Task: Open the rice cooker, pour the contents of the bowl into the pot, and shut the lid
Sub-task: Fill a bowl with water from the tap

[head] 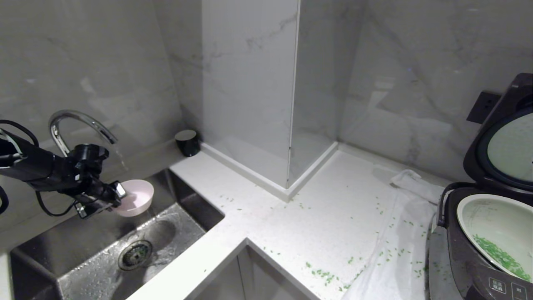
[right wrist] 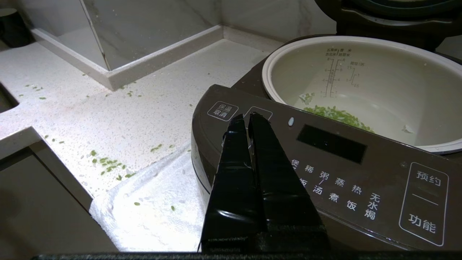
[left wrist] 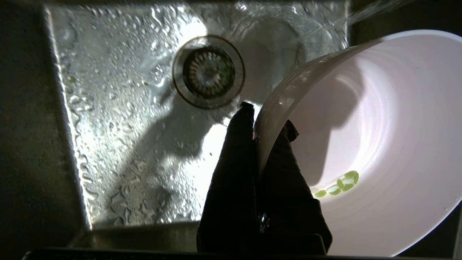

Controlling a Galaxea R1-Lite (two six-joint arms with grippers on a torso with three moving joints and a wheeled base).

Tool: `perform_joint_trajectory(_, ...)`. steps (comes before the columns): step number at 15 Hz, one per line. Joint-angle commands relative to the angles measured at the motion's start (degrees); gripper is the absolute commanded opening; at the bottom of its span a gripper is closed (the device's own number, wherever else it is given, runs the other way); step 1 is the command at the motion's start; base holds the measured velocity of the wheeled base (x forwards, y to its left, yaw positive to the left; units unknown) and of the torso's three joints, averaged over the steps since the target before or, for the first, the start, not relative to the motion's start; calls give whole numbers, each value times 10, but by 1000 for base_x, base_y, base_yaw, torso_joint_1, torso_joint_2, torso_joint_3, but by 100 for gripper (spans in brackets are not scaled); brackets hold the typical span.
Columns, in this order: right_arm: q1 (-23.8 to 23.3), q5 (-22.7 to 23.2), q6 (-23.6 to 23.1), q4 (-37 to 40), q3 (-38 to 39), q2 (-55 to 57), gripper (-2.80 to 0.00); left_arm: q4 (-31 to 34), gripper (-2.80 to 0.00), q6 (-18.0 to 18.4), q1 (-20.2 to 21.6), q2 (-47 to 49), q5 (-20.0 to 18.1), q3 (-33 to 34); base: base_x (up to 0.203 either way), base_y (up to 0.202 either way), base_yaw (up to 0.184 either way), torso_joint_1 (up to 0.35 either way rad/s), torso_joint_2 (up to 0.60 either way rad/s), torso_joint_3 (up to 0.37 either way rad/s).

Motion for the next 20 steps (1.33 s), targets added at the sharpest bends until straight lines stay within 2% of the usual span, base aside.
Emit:
perform_joint_trajectory(1, 0, 0, 0, 0, 1, 0, -280, 1, -280, -12, 8, 41, 15, -45, 0, 0, 0, 0, 0, 0)
perform_joint_trajectory(2, 0, 0, 0, 0, 1, 0, -280, 1, -280, -26, 9, 44, 16, -56, 0, 0, 0, 0, 0, 0)
perform_joint_trajectory(8, 0, 0, 0, 0, 1, 0, -280, 1, -280, -43, 8, 49, 15, -84, 0, 0, 0, 0, 0, 0)
perform_joint_trajectory(20, 0, 0, 0, 0, 1, 0, -280, -1, -280, -59, 8, 40, 12, -87, 0, 0, 0, 0, 0, 0)
